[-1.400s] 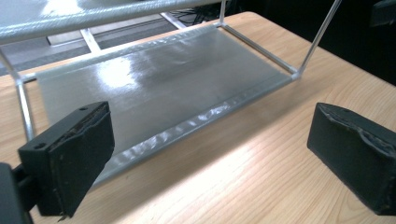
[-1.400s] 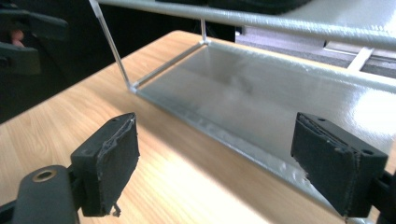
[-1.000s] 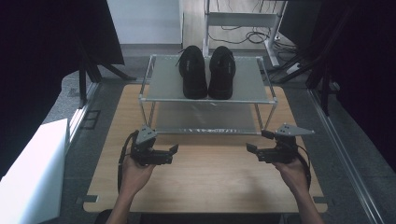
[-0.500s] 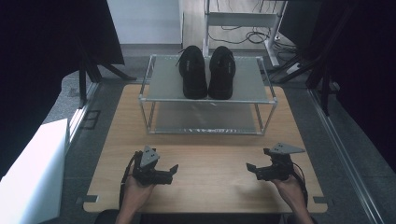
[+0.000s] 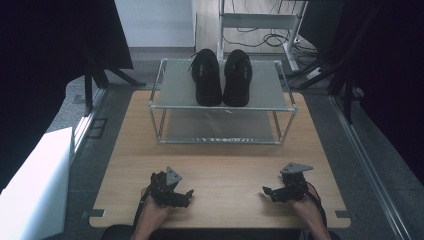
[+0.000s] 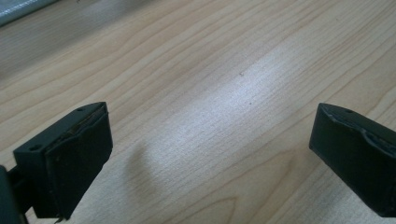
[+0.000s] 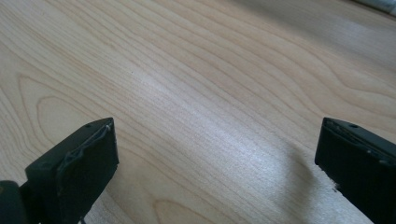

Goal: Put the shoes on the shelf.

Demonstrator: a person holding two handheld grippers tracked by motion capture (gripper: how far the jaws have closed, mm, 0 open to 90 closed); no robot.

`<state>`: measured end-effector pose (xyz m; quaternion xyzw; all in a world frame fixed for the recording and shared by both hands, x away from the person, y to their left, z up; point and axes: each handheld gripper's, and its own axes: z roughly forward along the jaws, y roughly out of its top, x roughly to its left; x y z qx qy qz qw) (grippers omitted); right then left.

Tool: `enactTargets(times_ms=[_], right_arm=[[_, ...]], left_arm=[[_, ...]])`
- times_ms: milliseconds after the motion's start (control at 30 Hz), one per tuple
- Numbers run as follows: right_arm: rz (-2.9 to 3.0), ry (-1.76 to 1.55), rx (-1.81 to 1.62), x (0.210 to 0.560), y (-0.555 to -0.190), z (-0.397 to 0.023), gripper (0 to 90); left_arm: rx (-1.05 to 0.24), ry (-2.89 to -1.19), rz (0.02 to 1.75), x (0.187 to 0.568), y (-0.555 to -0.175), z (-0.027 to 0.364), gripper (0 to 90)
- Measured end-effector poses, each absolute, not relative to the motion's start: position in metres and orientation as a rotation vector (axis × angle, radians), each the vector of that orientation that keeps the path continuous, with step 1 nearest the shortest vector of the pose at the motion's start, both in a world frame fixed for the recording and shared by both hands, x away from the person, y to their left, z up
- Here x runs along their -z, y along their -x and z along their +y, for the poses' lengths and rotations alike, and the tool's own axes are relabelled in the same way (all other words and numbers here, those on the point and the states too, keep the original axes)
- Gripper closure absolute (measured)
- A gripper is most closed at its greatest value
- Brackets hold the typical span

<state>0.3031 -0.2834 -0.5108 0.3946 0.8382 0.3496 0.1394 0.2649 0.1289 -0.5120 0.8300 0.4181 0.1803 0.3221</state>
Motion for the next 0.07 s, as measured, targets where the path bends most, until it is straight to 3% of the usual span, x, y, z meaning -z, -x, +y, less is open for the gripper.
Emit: enactTargets(times_ms=[67], right_arm=[[2.416, -1.138, -1.009, 0.5109, -0.3033, -0.2835, 0.0]], left_arm=[[-0.468, -2.176, 1.102, 0.5123, -0.2653, 0.1281, 0.0]])
